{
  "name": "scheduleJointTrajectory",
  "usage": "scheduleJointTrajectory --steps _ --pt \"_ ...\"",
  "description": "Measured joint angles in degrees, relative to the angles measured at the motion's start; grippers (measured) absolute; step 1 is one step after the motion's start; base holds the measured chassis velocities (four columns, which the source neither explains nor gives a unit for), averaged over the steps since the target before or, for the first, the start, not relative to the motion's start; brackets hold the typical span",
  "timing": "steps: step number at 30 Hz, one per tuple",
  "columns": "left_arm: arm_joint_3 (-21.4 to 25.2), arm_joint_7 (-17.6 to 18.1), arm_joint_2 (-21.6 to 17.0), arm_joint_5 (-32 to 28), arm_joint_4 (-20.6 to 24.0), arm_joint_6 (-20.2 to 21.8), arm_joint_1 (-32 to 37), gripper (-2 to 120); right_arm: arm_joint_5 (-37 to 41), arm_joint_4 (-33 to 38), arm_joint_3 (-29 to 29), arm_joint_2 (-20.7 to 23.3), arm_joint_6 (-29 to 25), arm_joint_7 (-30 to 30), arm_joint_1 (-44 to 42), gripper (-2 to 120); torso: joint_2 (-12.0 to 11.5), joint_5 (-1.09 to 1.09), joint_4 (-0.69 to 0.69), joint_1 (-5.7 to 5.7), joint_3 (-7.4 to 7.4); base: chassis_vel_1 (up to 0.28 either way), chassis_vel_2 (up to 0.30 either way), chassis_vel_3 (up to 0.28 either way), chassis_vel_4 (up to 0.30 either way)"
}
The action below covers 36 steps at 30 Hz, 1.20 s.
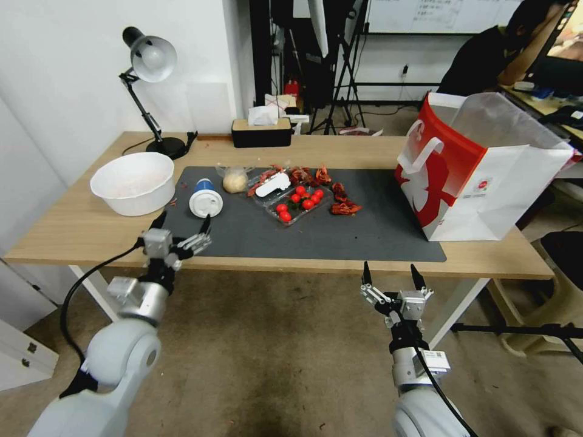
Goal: Pick up the trash from the table and place it into the takeout bag.
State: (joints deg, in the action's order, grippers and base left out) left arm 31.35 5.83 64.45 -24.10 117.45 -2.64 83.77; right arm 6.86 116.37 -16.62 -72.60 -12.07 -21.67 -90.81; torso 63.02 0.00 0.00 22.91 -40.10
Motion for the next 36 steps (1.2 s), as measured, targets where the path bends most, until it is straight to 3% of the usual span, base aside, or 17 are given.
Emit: scheduleJointTrajectory --steps 13,22,32,36 --pt "3.21 -0.06 2.33 3.81 -0.94 -6.85 8.38 100 -0.02 0.08 0.02 -0.12 -0.07 -0.16 -0.15 100 0.0 0.01 0.0 0.0 0.0 0.0 0.0 0.0 0.0" --pt "2.64 0.05 2.93 4.98 -2.06 -10.04 10.55 100 -0.02 0.09 0.04 -0.07 -0.06 -0.23 -0.17 100 0.0 0.0 0.0 0.01 0.0 0.0 0.0 0.0 0.0" --pt "2.03 -0.01 2.91 5.2 -2.53 -10.01 10.15 100 -0.01 -0.1 0.12 -0.2 -0.14 -0.3 -0.2 100 0.0 0.0 0.0 0.01 0.0 0.0 0.0 0.0 0.0" --pt "0.95 -0.03 2.37 5.06 -2.04 -7.85 8.39 100 -0.02 -0.21 0.16 -0.31 -0.17 -0.32 -0.15 100 0.0 0.01 0.0 0.01 -0.01 0.0 0.0 0.0 0.0"
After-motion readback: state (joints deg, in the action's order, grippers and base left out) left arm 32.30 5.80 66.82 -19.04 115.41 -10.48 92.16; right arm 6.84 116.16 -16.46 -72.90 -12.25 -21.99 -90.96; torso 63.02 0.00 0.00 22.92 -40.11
